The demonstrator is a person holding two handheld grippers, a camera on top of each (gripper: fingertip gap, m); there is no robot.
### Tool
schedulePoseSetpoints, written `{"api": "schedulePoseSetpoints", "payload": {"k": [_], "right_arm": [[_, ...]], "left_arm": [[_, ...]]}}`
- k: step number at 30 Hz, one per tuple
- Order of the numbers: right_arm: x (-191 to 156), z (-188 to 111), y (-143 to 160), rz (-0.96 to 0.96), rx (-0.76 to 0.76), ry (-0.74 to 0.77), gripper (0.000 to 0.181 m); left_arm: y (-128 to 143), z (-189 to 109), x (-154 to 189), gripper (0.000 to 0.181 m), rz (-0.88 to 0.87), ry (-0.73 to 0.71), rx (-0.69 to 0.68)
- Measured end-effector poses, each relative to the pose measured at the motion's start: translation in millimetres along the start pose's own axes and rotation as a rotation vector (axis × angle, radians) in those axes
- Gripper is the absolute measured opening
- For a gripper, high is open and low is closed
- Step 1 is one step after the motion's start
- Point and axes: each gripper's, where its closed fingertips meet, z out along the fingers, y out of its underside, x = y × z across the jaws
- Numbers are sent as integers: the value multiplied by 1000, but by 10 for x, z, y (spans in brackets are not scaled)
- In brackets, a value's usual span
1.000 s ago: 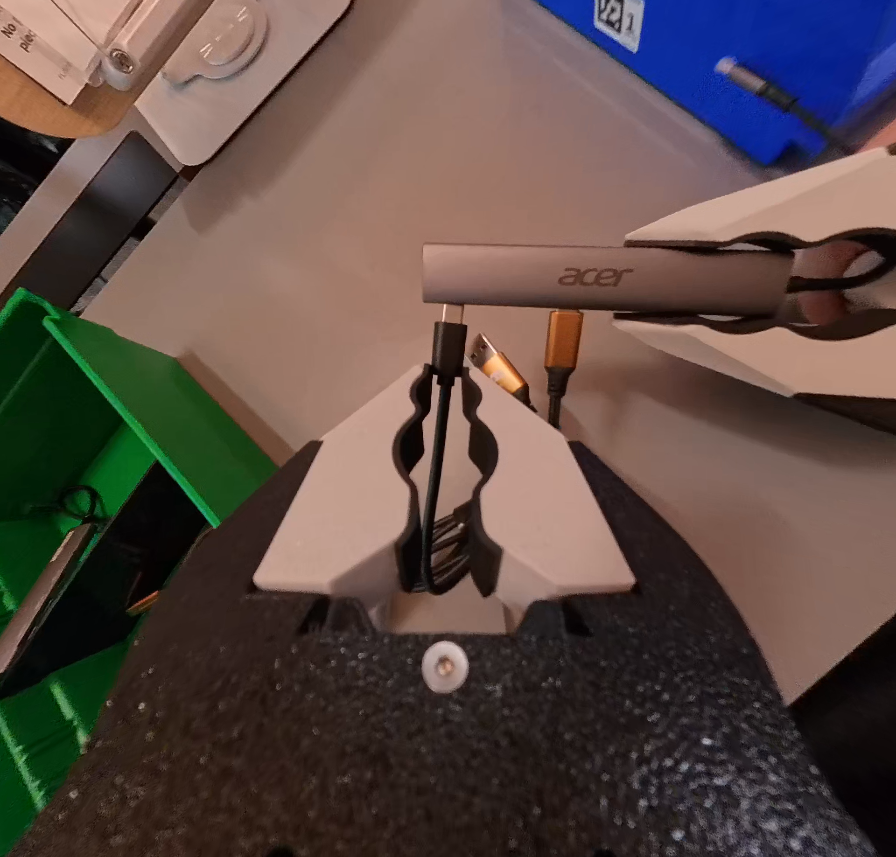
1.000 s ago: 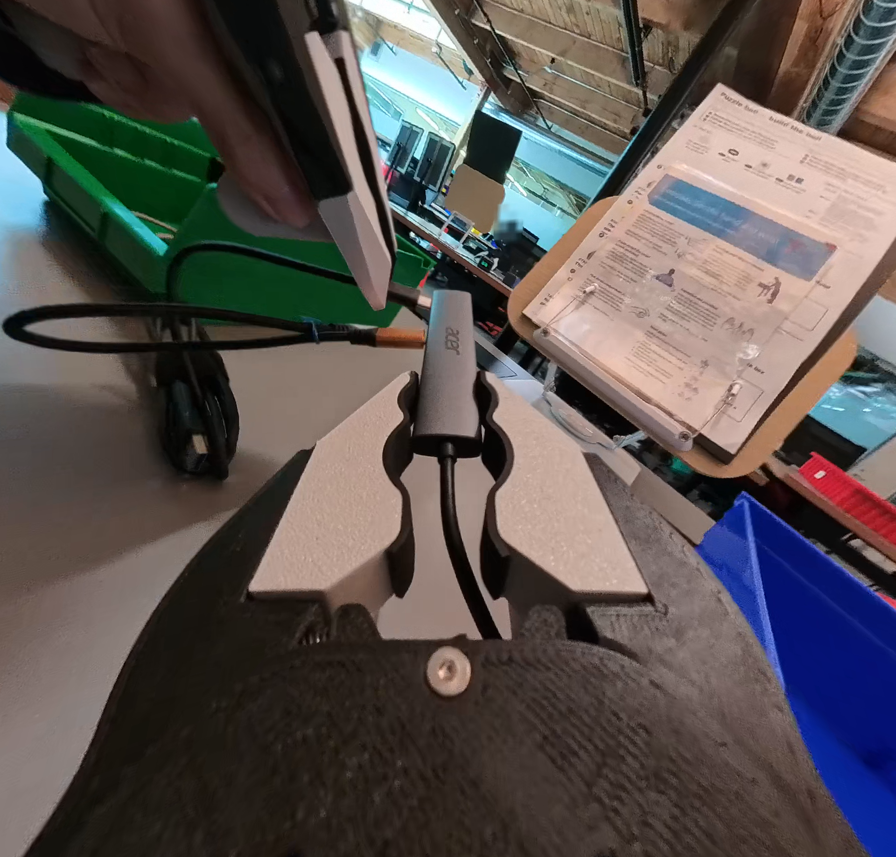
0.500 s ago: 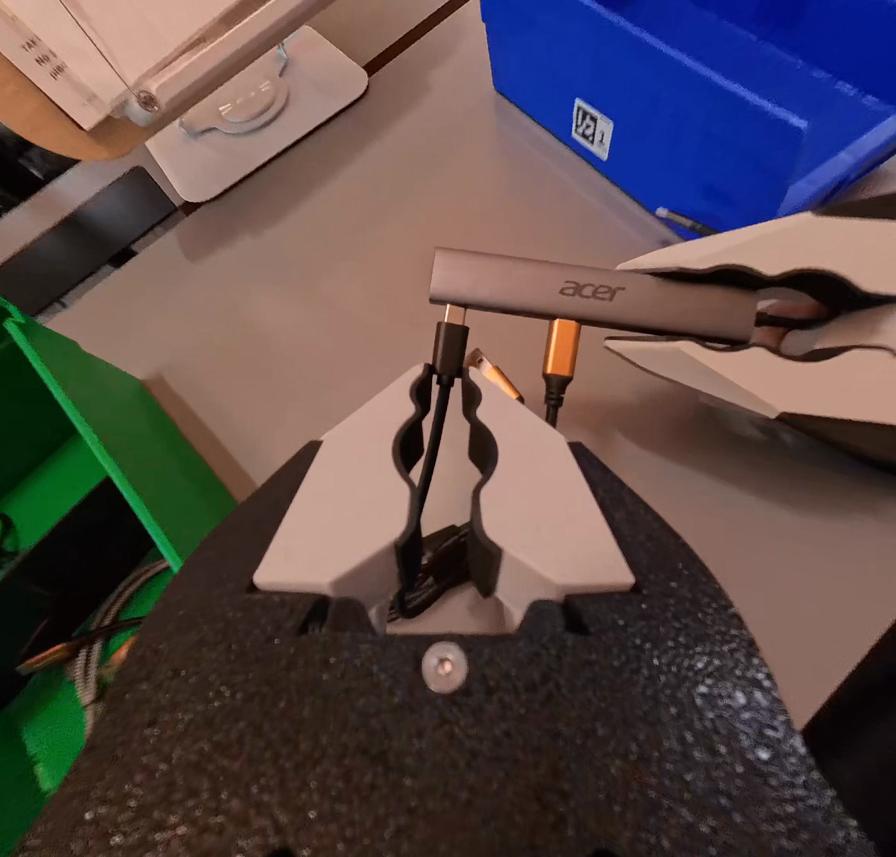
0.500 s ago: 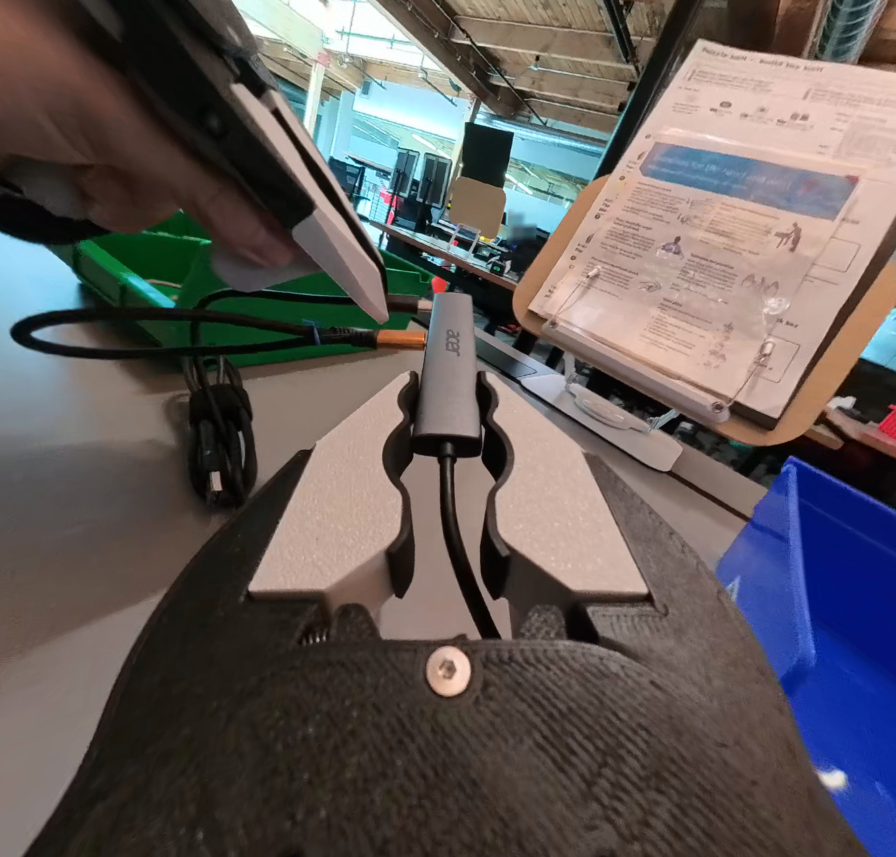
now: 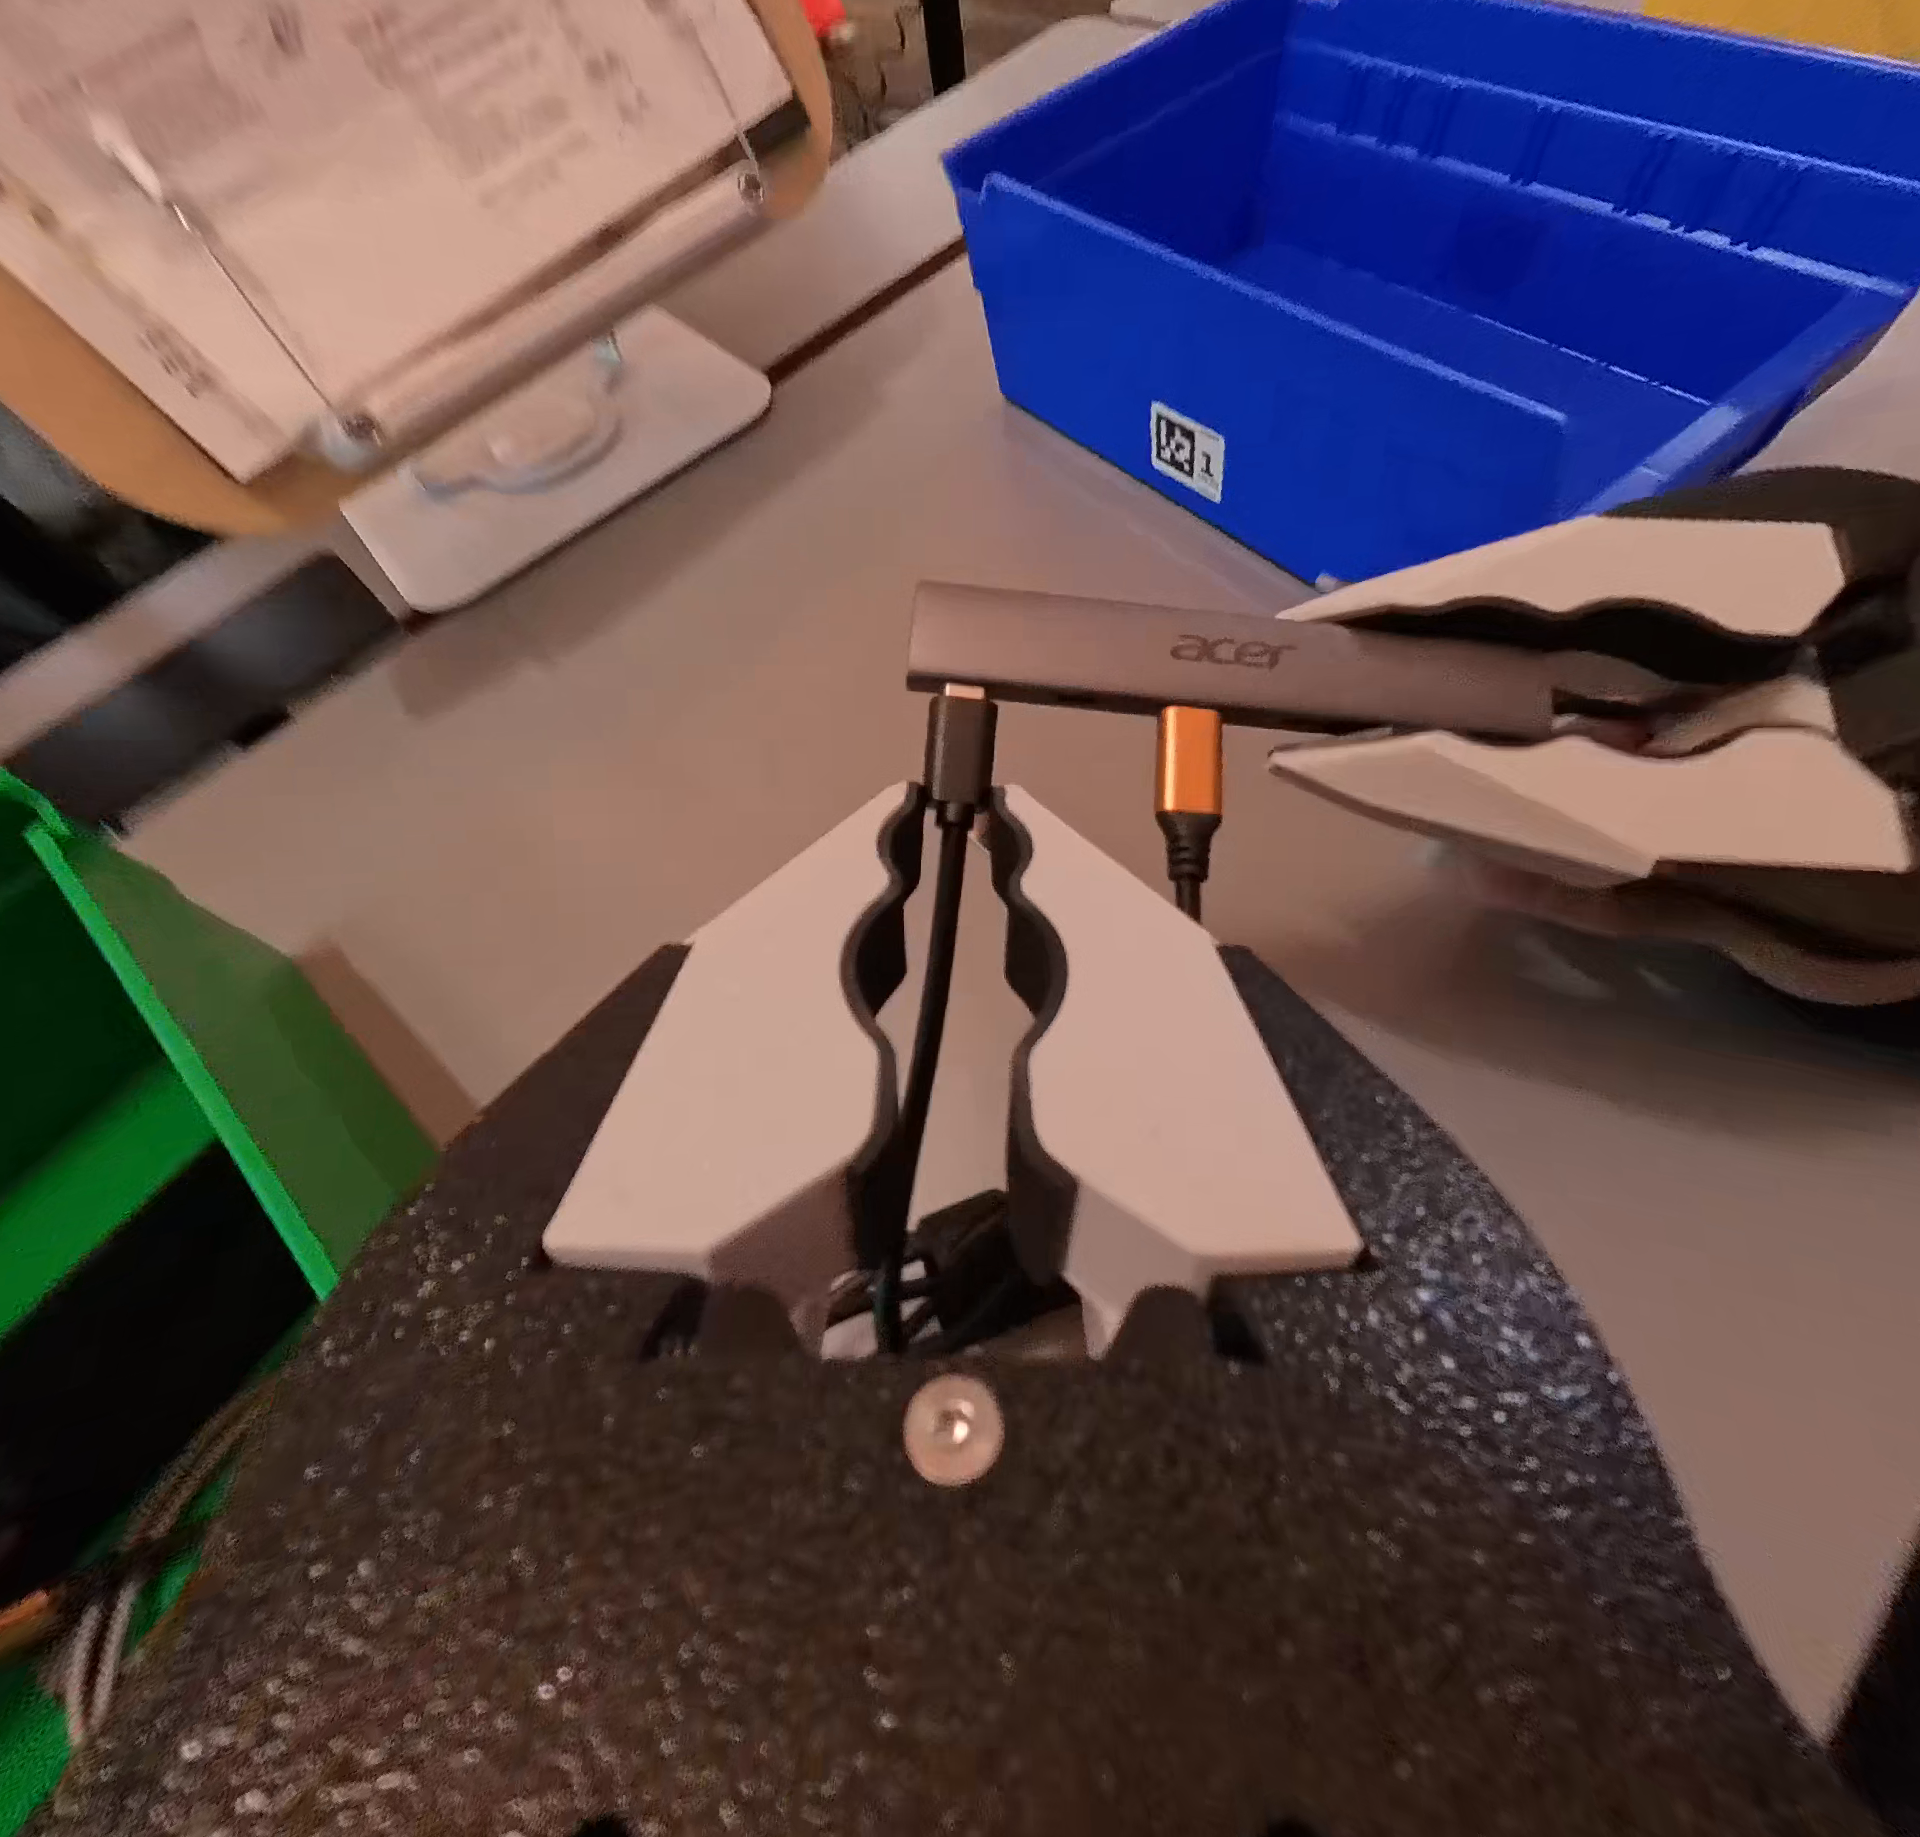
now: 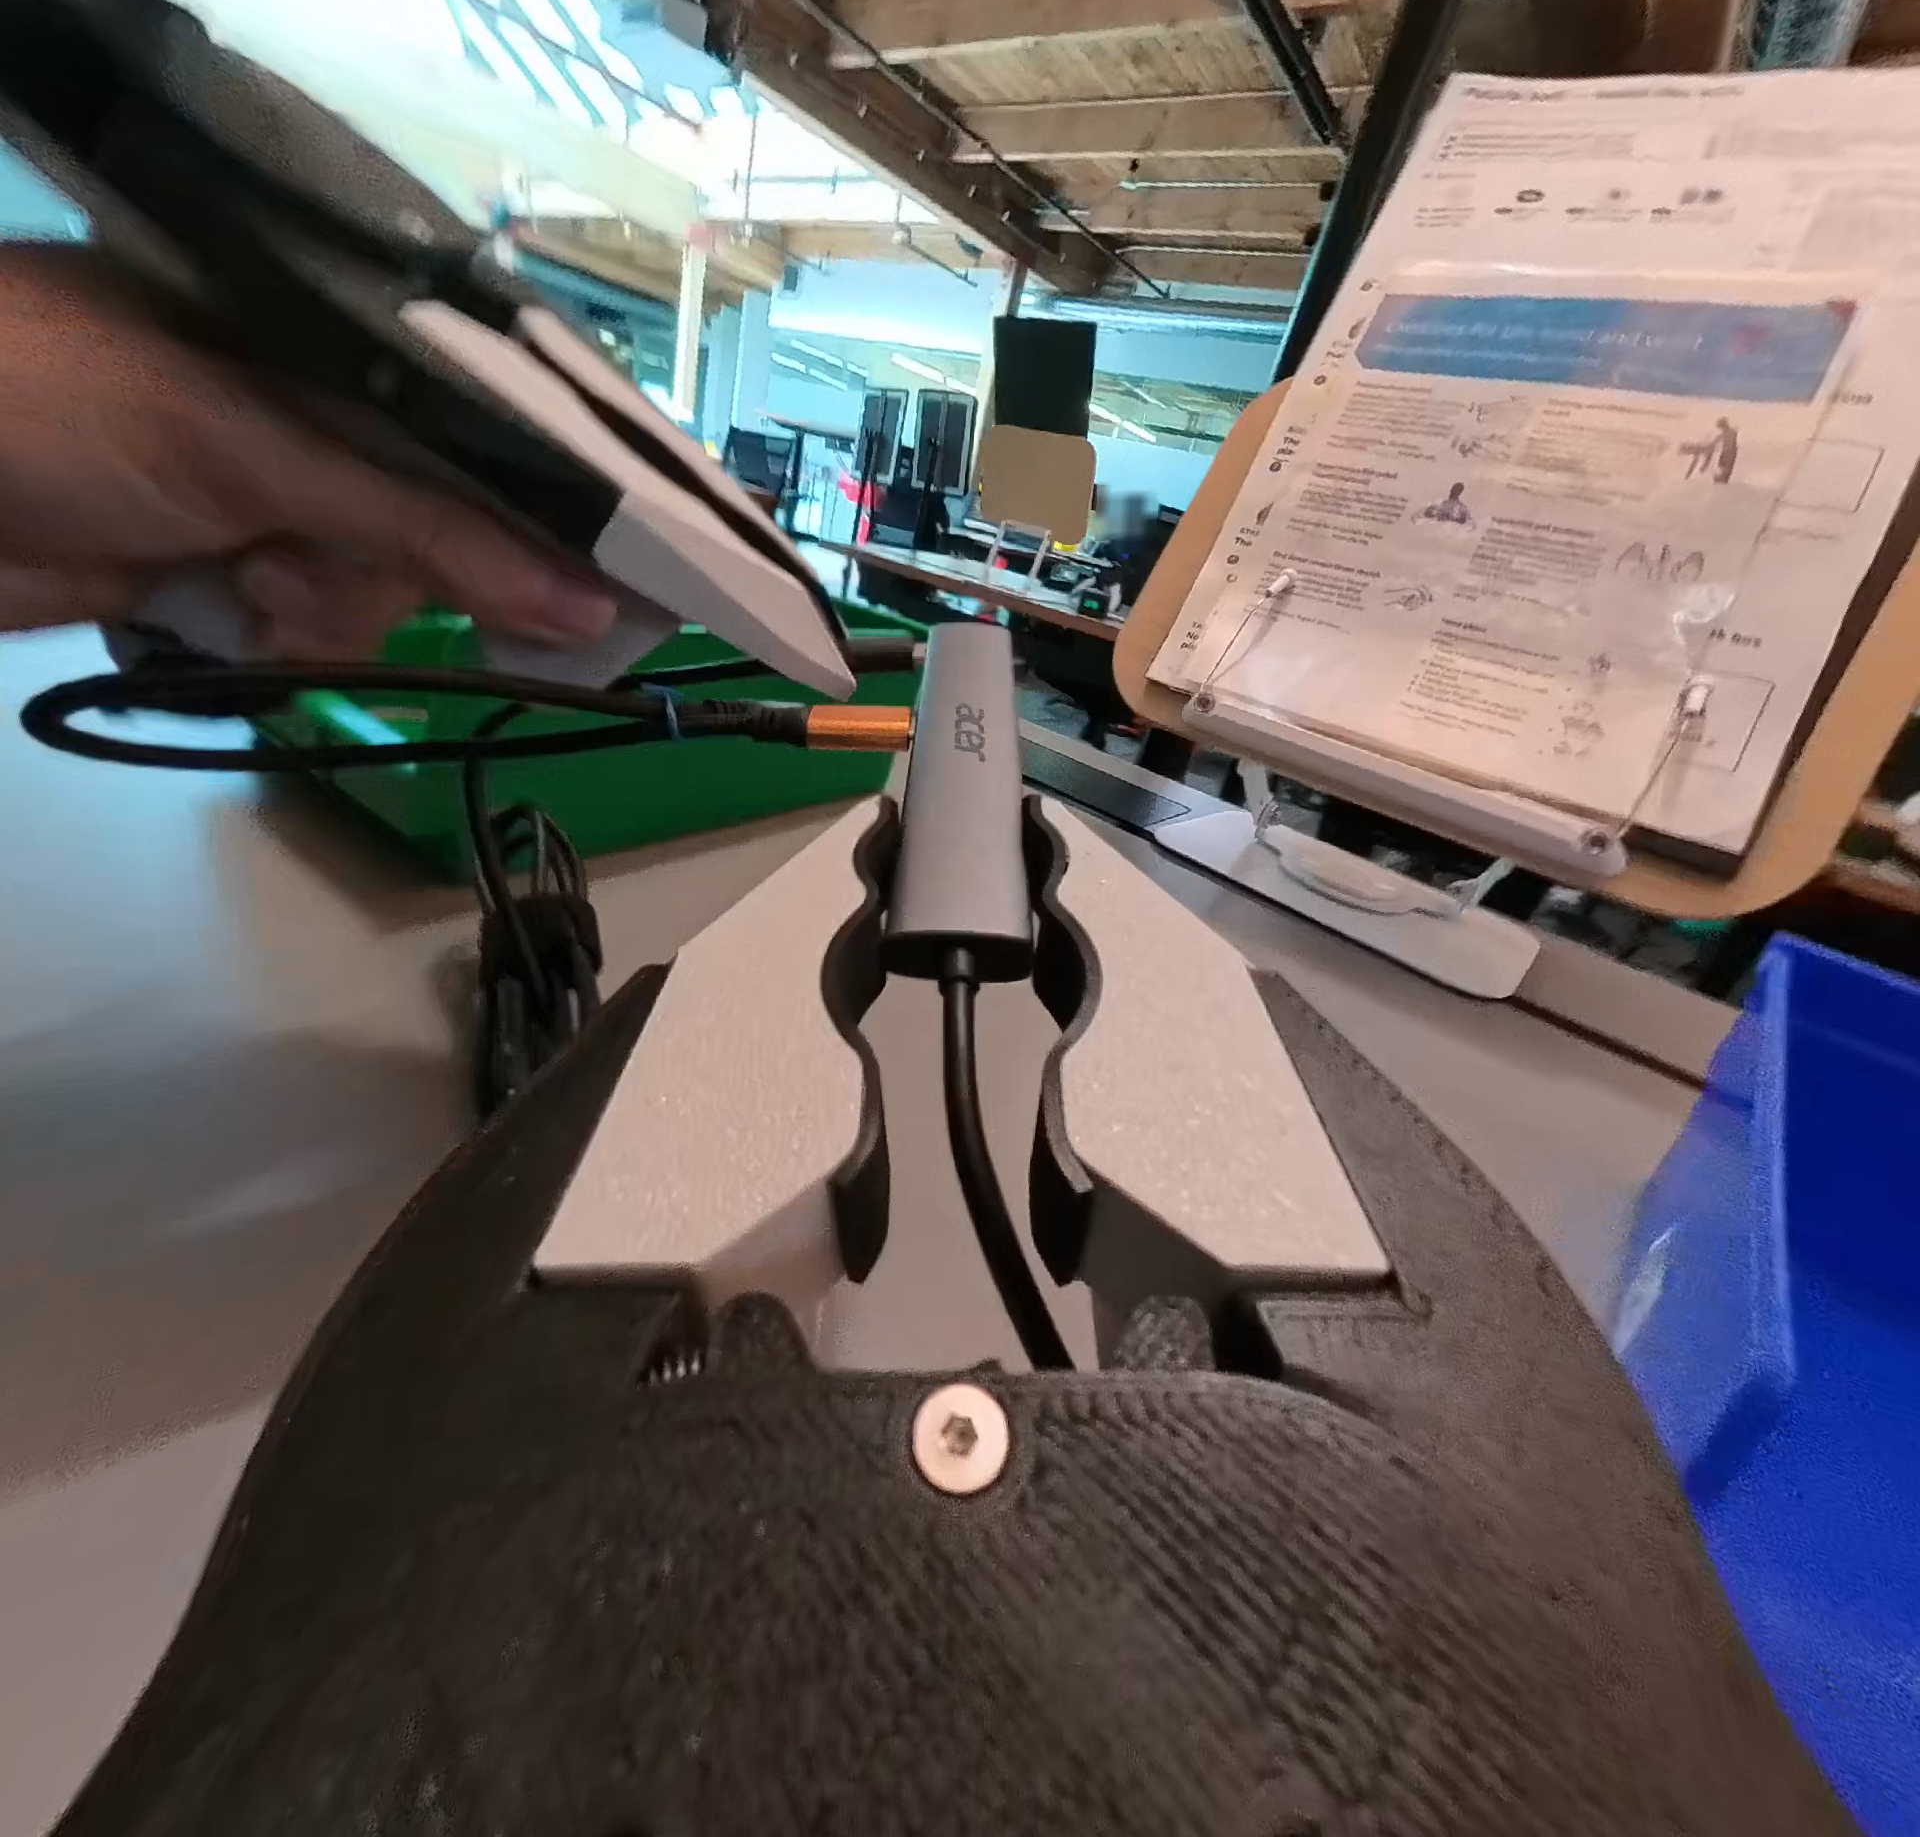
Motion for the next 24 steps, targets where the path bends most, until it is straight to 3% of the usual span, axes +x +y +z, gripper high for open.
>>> {"api": "schedulePoseSetpoints", "payload": {"k": [5,11,19,24], "right_arm": [[73,-32,-60,183,57,-35,22],[32,-25,-75,198,66,-65,23],[-52,-13,-76,64,40,-66,24],[-89,-5,-66,23,28,-75,25]], "left_arm": [[-158,-28,49,10,153,-55,187],[-212,-110,46,10,212,-135,330],[-135,-119,5,10,372,-184,211],[-134,-122,-7,9,394,-165,209]]}}
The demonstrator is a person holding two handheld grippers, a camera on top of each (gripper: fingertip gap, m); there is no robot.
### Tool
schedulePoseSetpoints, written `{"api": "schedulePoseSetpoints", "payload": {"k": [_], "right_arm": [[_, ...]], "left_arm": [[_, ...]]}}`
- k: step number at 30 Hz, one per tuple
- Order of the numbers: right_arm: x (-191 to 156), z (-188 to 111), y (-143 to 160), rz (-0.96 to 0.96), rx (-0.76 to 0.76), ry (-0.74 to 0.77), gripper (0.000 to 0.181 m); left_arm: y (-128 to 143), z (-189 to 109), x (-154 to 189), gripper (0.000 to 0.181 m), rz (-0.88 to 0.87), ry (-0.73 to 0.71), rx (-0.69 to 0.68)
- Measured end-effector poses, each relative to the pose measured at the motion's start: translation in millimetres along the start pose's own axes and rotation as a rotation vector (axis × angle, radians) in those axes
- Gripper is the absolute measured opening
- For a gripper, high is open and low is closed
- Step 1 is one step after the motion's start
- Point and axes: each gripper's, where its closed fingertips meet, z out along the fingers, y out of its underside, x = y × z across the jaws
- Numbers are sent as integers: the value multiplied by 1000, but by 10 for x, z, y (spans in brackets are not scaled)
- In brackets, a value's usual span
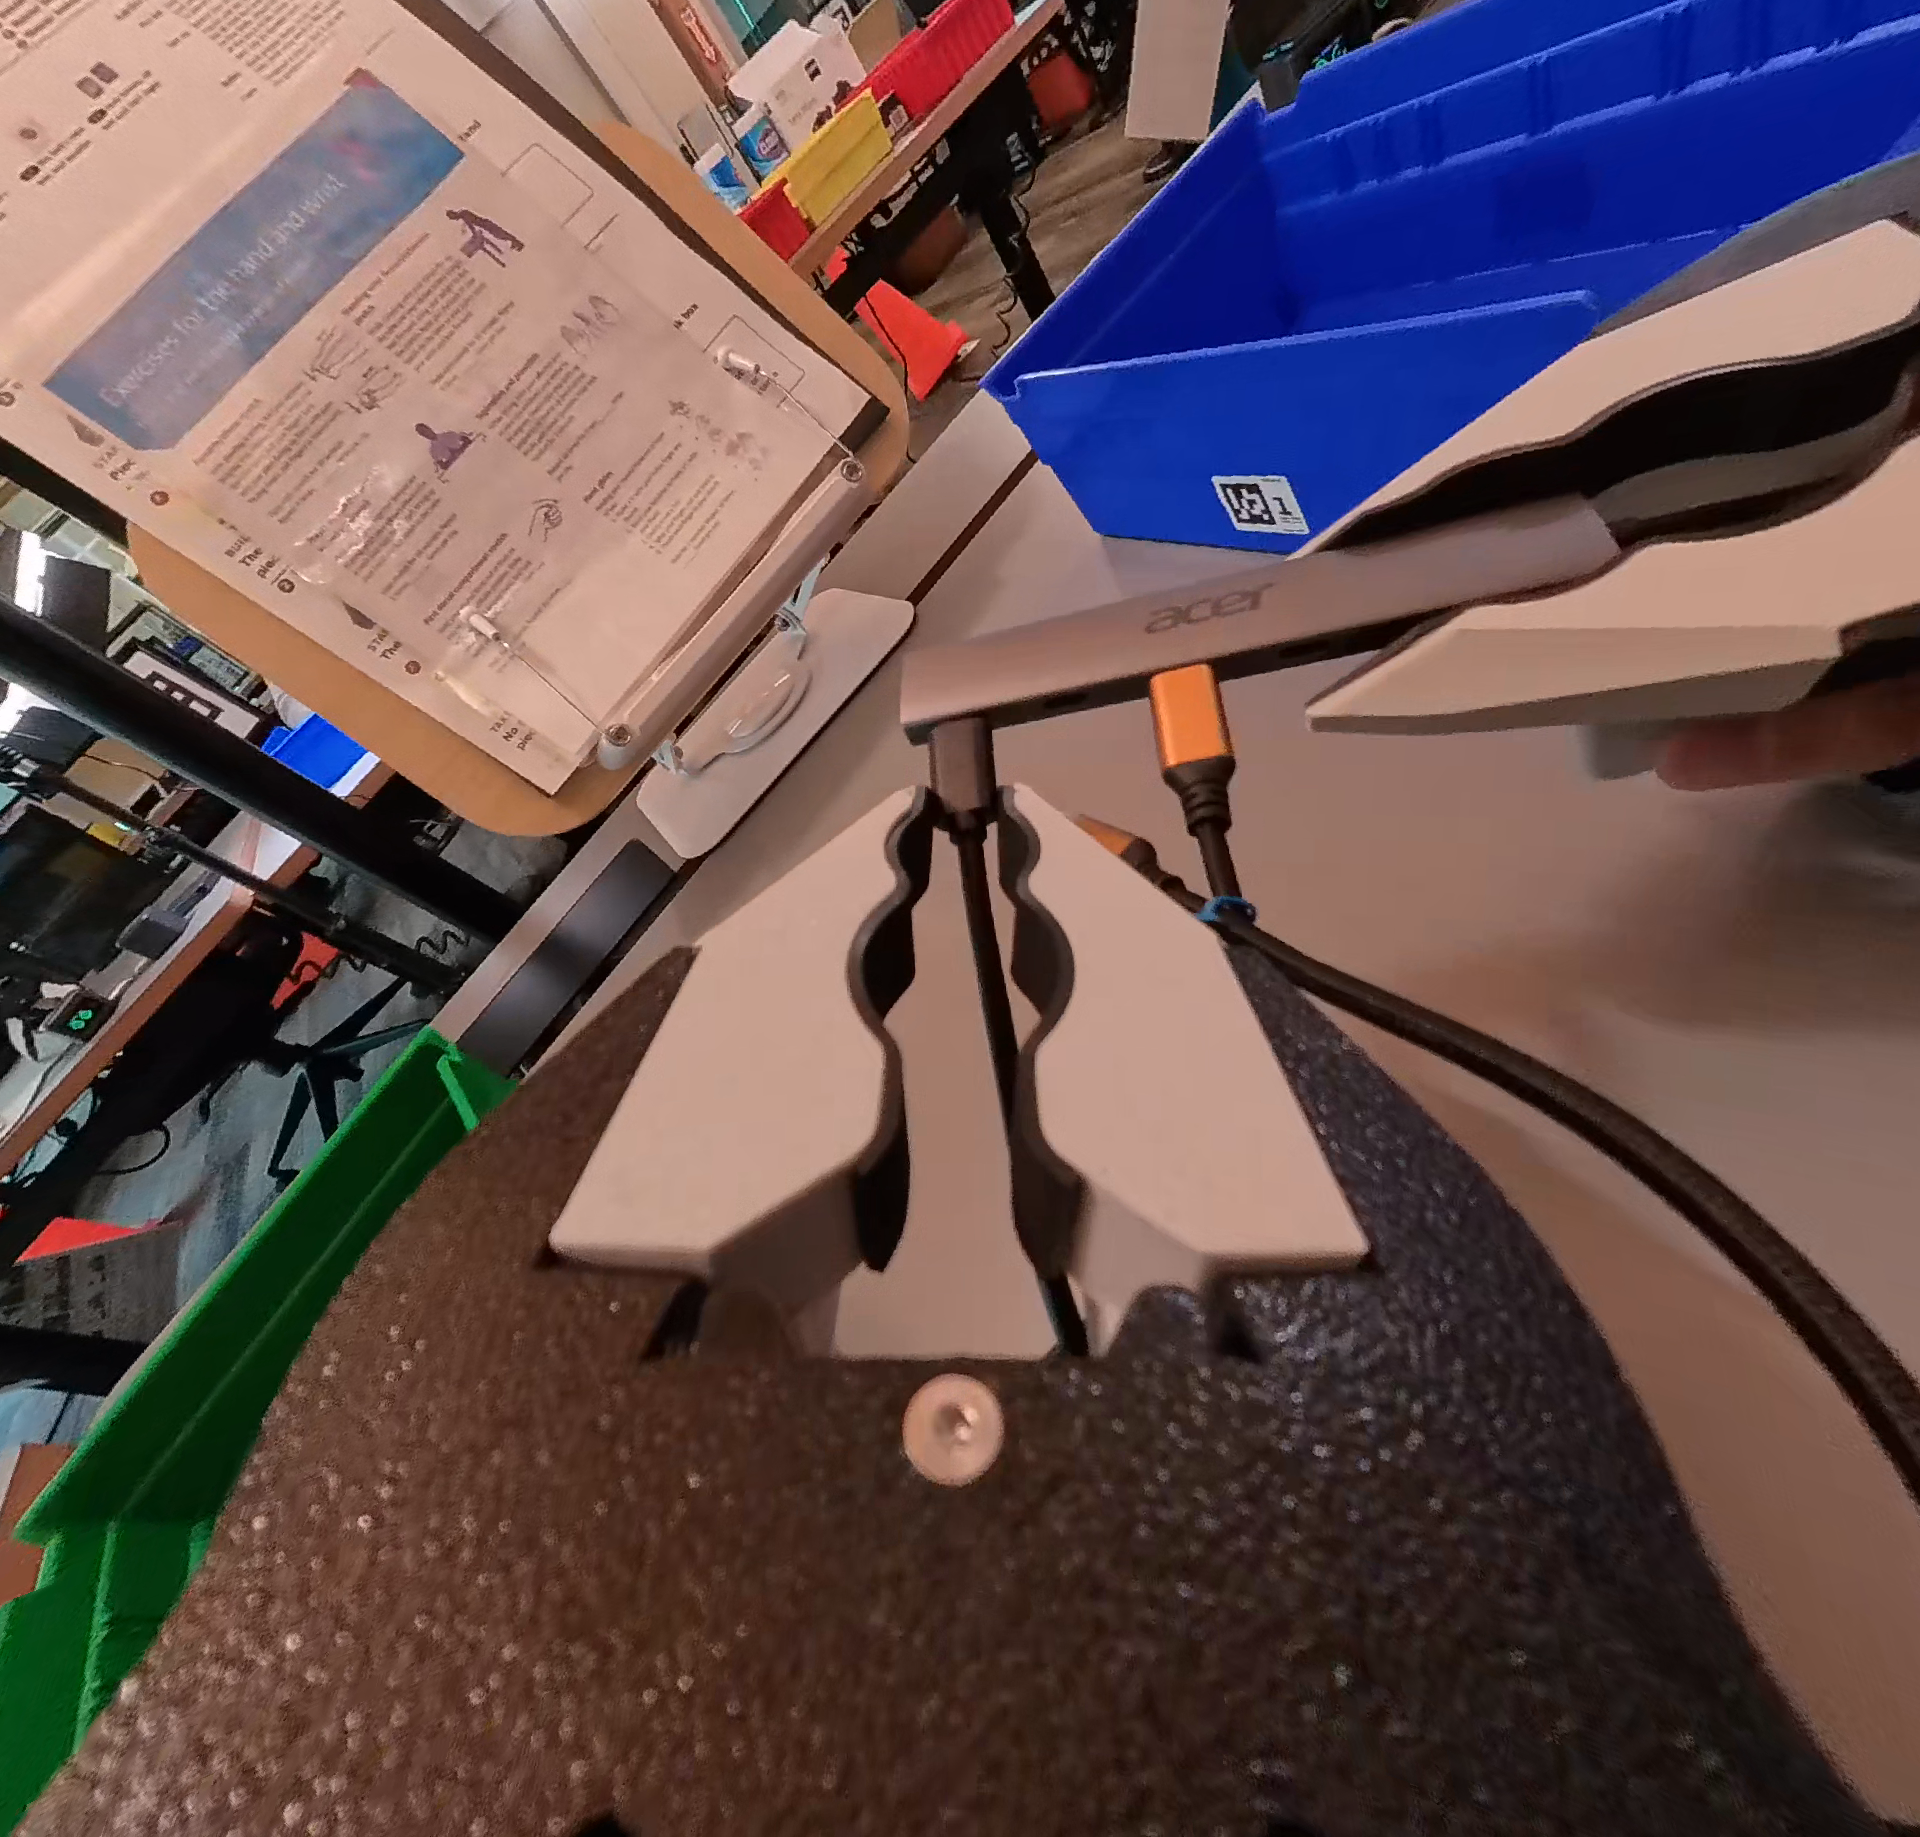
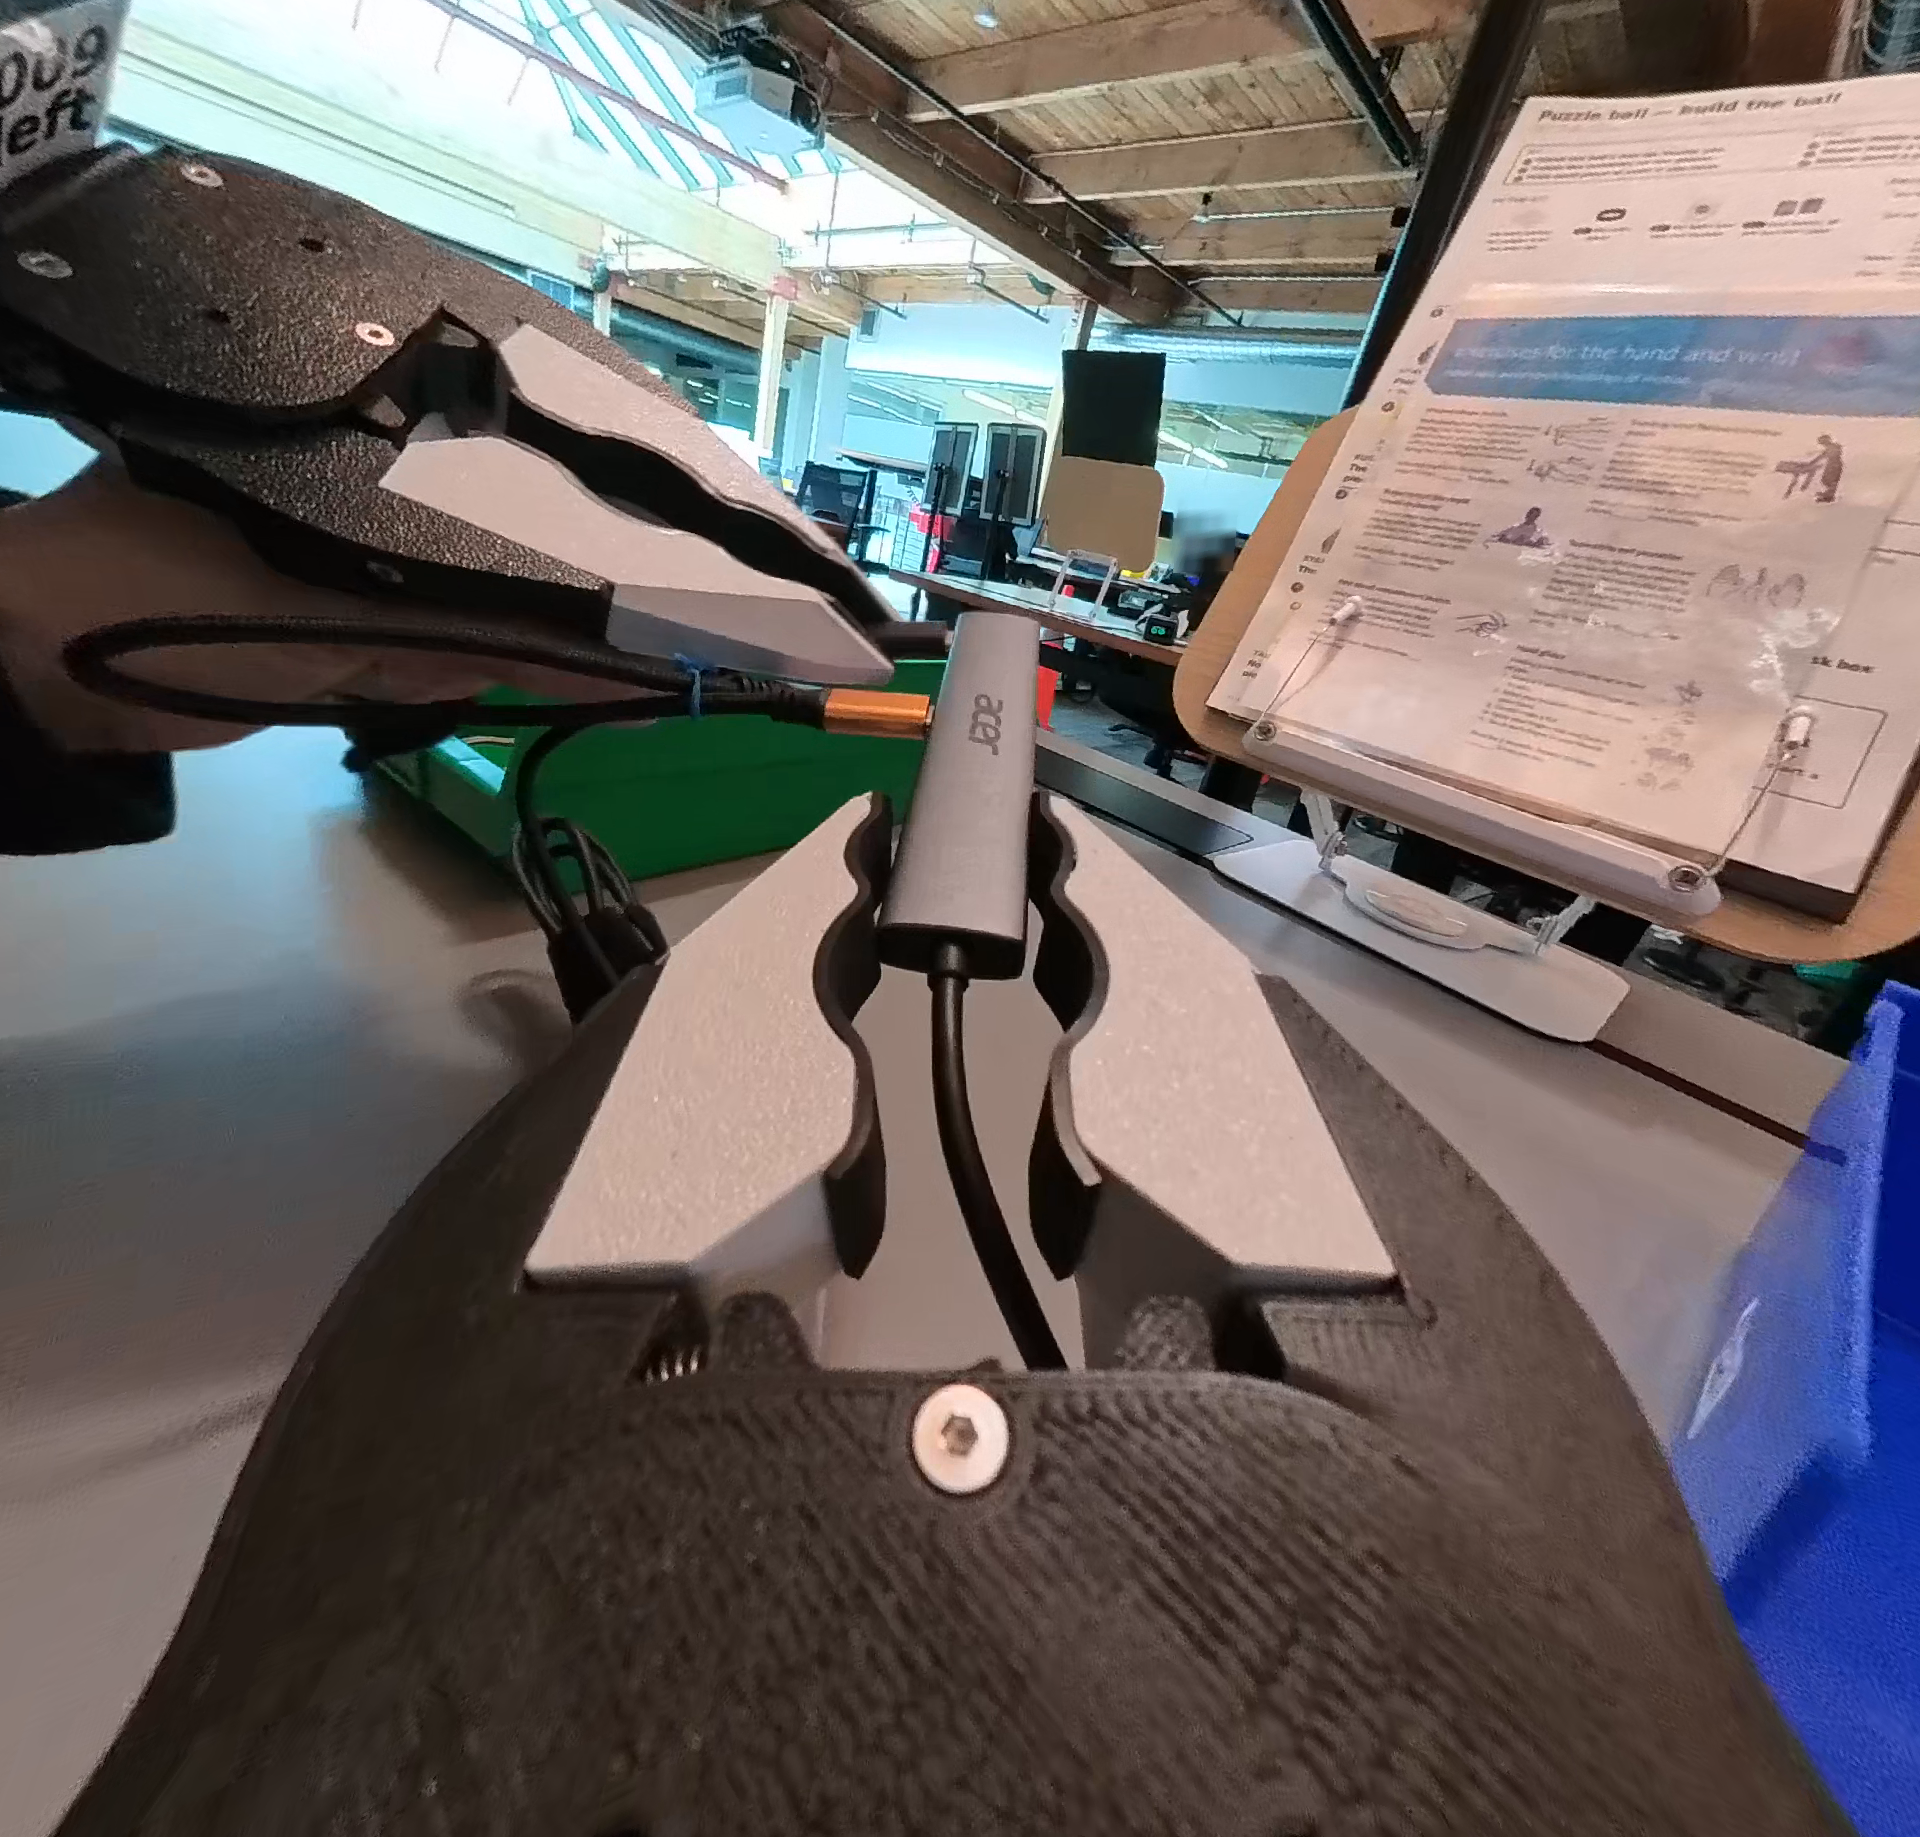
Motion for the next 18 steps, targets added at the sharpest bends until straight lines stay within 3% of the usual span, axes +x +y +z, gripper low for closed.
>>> {"api": "schedulePoseSetpoints", "payload": {"k": [7,14,18], "right_arm": [[-8,3,20,5,-8,-14,27],[-14,-51,-147,8,119,-4,25],[-39,-52,-165,-42,137,5,26]], "left_arm": [[33,38,-2,9,-27,44,13],[-68,-44,10,10,-101,-7,108],[-73,-78,21,10,-169,8,89]]}}
